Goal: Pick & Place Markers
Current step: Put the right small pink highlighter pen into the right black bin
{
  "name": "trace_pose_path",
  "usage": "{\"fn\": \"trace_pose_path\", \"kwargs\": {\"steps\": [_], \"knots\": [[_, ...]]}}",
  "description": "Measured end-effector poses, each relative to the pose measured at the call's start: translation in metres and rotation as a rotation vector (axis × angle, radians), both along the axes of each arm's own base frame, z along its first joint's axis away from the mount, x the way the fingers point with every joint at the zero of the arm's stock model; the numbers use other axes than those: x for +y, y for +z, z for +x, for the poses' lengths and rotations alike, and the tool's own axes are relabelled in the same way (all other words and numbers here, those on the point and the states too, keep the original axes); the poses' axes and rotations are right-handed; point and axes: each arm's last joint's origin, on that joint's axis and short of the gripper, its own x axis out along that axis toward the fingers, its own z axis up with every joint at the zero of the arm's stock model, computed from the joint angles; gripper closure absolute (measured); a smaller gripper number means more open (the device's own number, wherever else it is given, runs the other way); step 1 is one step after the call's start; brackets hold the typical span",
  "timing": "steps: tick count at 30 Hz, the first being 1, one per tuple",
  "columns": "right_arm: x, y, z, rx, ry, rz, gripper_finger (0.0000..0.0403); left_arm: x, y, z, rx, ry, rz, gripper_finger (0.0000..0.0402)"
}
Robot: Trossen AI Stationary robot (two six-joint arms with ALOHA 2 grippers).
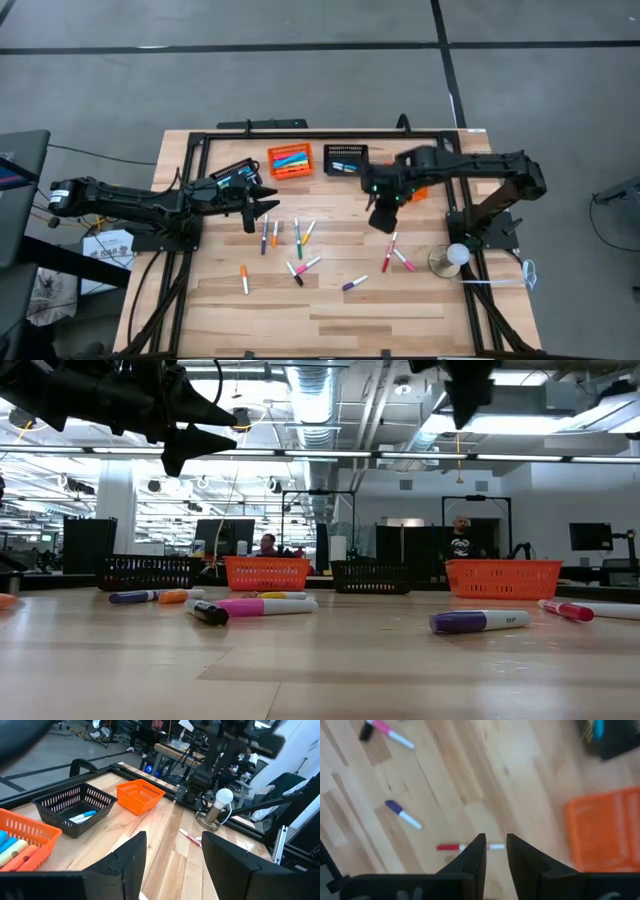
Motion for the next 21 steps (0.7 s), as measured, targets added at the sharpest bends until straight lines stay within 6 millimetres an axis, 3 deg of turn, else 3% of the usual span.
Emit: {"fn": "trace_pose_path", "kwargs": {"steps": [13, 21], "knots": [[0.062, -0.058, -0.019, 0.204, -0.143, -0.024, 0.0337, 0.000, 0.000, 0.000, -0.002, -0.002, -0.009, 0.0211], [0.089, -0.093, -0.037, 0.278, -0.221, -0.057, 0.0337, -0.001, 0.000, 0.000, -0.010, -0.012, -0.061, 0.0211]]}}
